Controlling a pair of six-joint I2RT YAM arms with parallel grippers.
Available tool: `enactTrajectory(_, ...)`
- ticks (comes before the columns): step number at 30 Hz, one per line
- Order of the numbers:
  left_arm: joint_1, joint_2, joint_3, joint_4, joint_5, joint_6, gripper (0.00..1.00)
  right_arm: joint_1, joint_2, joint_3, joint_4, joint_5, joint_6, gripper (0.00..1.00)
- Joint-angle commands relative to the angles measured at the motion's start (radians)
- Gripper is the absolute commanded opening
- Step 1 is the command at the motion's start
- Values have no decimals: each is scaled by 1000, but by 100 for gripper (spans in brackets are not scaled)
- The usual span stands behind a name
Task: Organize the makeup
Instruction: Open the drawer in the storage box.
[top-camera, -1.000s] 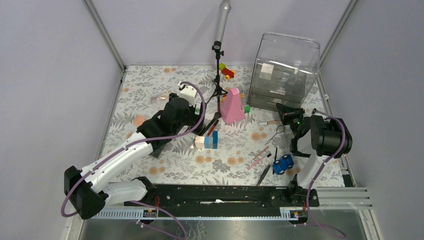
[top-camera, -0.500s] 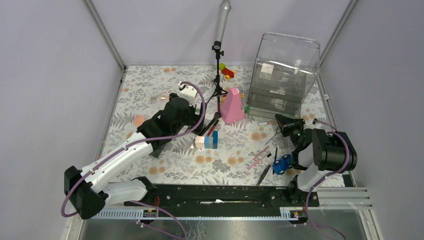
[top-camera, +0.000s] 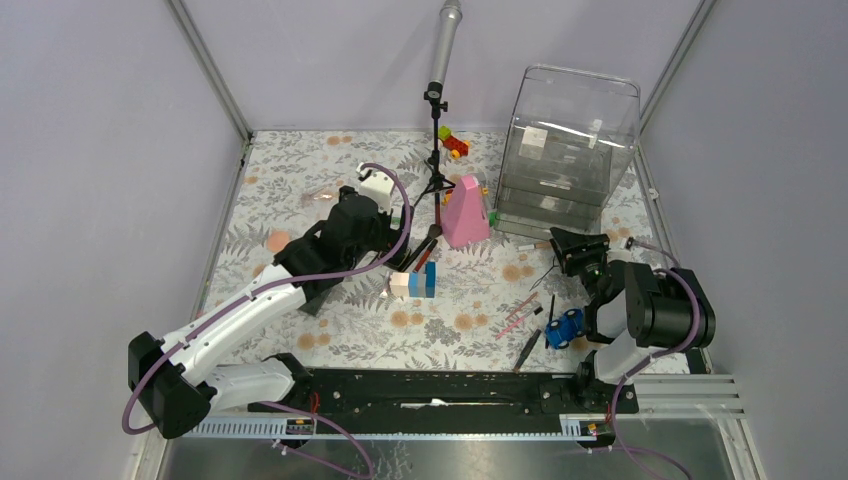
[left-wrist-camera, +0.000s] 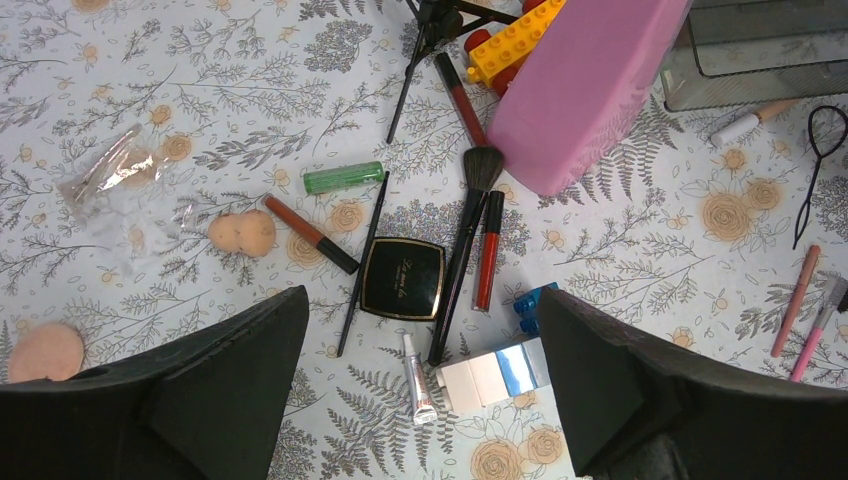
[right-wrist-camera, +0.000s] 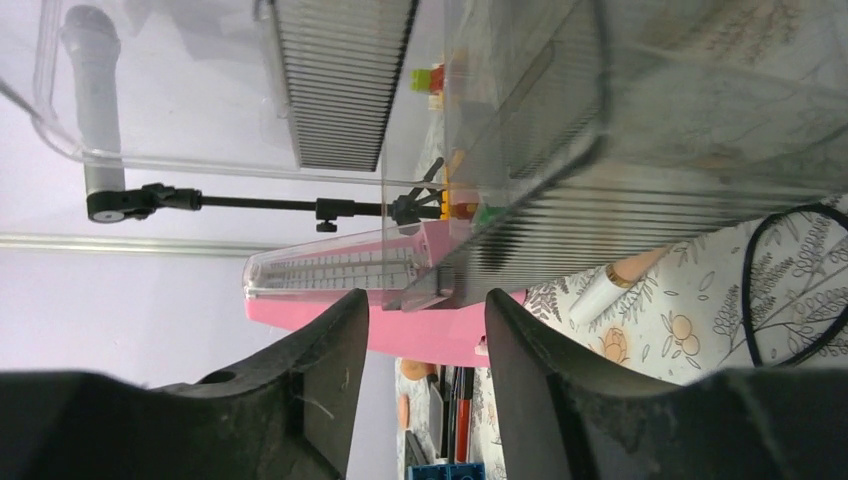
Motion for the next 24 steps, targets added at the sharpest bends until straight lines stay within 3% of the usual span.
enactTrajectory(1,3,-2,2,37,13,11,94,4,-95,-15,26,-19,-87,55)
enactTrajectory(5,3,-2,4,37,15,11,94,4,-299,-3,-213,-9,-204,57)
enactTrajectory(8,2,-1,5,36,17,11,94,6,-555,55,-586,24,-389,61)
enactTrajectory(10,4,0,7,34,18,11,94,9,-715,105,-892,63,-522,70)
enactTrajectory(12,5,0,7,34,19,11,95,9,-840,139,-1069,103,-618,80)
enactTrajectory(14,3,-2,7,34,19,11,95,9,-927,166,-1189,122,-680,83)
enactTrajectory(18,3,-3,7,33,18,11,94,9,-993,222,-1347,97,-766,83)
enactTrajectory(24,2,-10,7,31,18,11,94,12,-915,385,-1492,50,-858,79)
